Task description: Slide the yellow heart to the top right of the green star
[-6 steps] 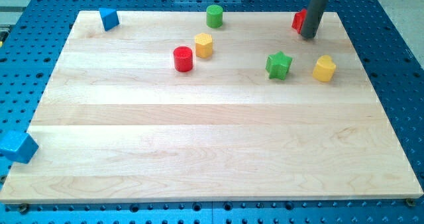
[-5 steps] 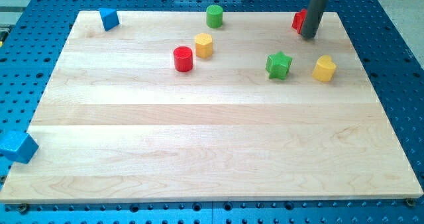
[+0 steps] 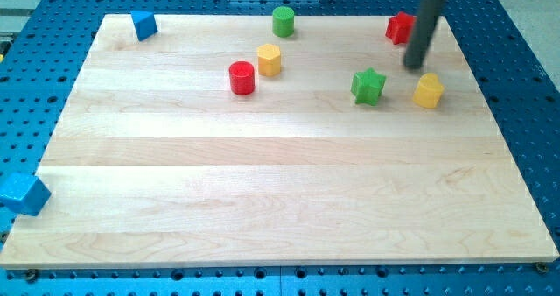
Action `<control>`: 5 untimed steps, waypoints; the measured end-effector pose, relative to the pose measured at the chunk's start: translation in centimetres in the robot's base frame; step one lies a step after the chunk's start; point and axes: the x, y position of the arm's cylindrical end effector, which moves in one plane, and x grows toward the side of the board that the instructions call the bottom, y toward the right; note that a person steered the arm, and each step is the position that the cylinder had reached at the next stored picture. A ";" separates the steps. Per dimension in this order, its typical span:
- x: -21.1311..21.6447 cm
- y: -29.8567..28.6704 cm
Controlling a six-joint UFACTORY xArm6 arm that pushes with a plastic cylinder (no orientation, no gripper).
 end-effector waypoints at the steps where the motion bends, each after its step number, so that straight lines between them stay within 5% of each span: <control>1: 5.1 2.1; 2: 9.2 -0.5; 3: 10.5 -8.9; 5: 5.5 -5.8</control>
